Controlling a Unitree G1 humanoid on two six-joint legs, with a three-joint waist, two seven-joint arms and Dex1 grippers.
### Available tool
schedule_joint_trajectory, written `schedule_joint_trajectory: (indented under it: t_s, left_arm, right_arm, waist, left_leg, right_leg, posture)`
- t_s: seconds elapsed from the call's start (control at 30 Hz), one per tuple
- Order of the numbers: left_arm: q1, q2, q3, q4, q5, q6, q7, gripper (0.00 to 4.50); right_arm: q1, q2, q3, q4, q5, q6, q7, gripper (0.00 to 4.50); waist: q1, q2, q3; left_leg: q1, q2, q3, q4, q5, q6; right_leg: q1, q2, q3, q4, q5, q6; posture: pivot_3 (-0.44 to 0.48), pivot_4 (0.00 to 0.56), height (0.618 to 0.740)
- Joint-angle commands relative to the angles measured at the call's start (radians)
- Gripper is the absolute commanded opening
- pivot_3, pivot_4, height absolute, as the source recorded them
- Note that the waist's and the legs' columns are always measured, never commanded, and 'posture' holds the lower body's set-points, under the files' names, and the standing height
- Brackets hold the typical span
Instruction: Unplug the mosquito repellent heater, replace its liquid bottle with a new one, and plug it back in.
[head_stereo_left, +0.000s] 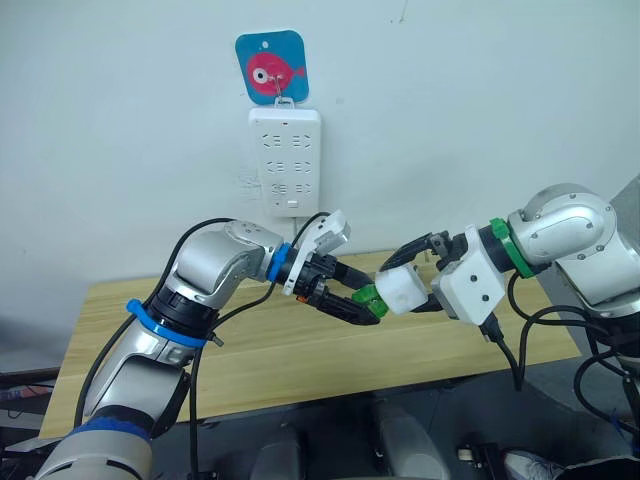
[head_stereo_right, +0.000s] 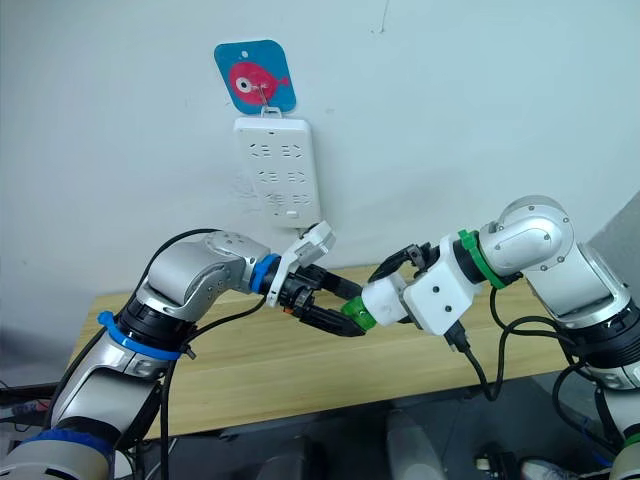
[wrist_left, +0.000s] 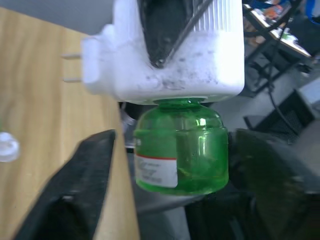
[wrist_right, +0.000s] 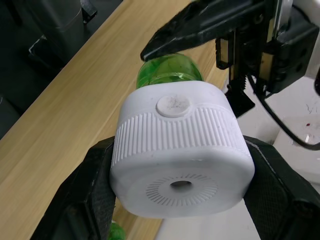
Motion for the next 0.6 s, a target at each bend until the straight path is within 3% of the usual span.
schedule_joint_trajectory:
  t_s: [0.03,0.1,0.3,0.43,0.6]
  left_arm:
    - [-0.008,-0.001,-0.002,-0.027,-0.005,-0.004,-0.015,2.65]
    - [-0.006,-0.011,0.002,-0.028,-0.009,-0.001,-0.008,2.19]
    - [0.004,-0.020,0.011,-0.030,-0.009,0.001,0.008,2.19]
    - [0.013,-0.024,0.017,-0.030,-0.013,-0.003,0.012,2.19]
    - [0.065,-0.007,0.024,-0.035,0.009,-0.091,-0.001,2.19]
  right_arm:
    - [-0.015,0.003,-0.019,-0.036,0.009,0.002,0.009,3.04]
    - [-0.013,0.004,-0.019,-0.044,0.014,0.011,0.015,3.04]
    - [0.008,-0.004,-0.025,-0.077,0.040,0.044,0.032,3.04]
    - [0.027,-0.018,-0.035,-0.078,0.035,0.029,0.040,4.38]
    - [0.077,-0.081,-0.081,-0.002,-0.009,-0.106,0.033,4.50]
  waist:
    - [0.000,0.000,0.000]
    - [0.000,0.000,0.000]
    - [0.000,0.000,0.000]
    - [0.000,0.000,0.000]
    - [0.000,0.000,0.000]
  left_leg:
    - [0.000,0.000,0.000,0.000,0.000,0.000]
    - [0.000,0.000,0.000,0.000,0.000,0.000]
    - [0.000,0.000,0.000,0.000,0.000,0.000]
    - [0.000,0.000,-0.001,0.000,0.000,0.000]
    - [0.000,0.000,0.000,0.000,0.000,0.000]
  right_leg:
    - [0.000,0.000,0.000,0.000,0.000,0.000]
    - [0.000,0.000,0.000,0.000,0.000,0.000]
    - [0.000,0.000,0.000,0.000,0.000,0.000]
    - [0.000,0.000,0.000,0.000,0.000,0.000]
    - [0.000,0.000,0.000,0.000,0.000,0.000]
  posture:
    - [-0.234,0.143,0.730]
    - [-0.235,0.143,0.730]
    - [-0.238,0.146,0.730]
    - [-0.241,0.147,0.730]
    - [-0.264,0.151,0.730]
